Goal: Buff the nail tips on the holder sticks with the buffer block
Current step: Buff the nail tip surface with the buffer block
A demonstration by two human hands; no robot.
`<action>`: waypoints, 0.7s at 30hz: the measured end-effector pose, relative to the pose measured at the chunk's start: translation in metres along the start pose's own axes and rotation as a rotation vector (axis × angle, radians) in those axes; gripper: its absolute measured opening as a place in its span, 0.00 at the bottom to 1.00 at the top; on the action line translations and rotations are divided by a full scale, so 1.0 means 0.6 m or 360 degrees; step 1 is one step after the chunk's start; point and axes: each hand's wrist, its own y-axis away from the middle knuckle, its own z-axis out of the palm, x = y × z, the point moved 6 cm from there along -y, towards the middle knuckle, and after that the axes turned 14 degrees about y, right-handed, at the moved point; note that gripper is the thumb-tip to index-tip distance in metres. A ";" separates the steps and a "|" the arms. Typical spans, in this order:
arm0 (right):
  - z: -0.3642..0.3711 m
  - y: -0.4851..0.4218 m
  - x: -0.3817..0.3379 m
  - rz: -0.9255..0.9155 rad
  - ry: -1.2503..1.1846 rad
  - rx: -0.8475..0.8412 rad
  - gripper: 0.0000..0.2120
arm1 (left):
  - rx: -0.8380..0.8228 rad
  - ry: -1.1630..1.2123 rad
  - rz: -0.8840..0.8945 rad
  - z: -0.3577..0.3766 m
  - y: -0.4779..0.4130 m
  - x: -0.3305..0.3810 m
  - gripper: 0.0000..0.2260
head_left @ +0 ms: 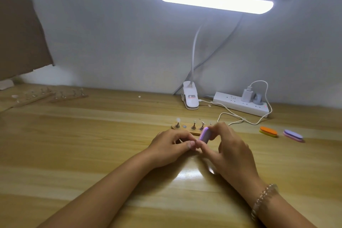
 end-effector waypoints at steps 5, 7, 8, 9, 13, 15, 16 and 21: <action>0.010 0.004 -0.014 -0.0106 0.0020 -0.0141 0.17 | -0.0015 0.0054 -0.0013 0.001 0.002 0.002 0.11; 0.004 -0.002 0.004 0.0027 0.0001 -0.0039 0.17 | -0.0008 0.0046 -0.0015 0.002 0.002 0.001 0.12; 0.002 -0.002 0.003 0.0021 0.0020 -0.0026 0.17 | -0.0010 0.0041 -0.0015 0.002 0.001 0.001 0.12; 0.004 0.000 -0.003 -0.0040 0.0048 -0.0059 0.17 | -0.0015 0.0041 -0.0011 0.002 0.001 0.000 0.11; 0.010 0.003 -0.009 -0.0056 0.0006 -0.0187 0.17 | 0.0001 0.0066 0.0010 -0.001 0.002 0.004 0.09; 0.004 -0.002 0.006 0.0069 0.0008 -0.0080 0.17 | 0.0002 0.0062 0.0014 -0.001 0.001 0.002 0.07; 0.003 -0.001 0.004 0.0046 0.0057 -0.0073 0.18 | 0.0001 0.0060 0.0015 -0.001 0.001 0.002 0.07; 0.014 0.003 -0.003 -0.0005 0.0083 -0.0195 0.19 | 0.0008 0.0128 0.0012 0.000 0.001 0.001 0.10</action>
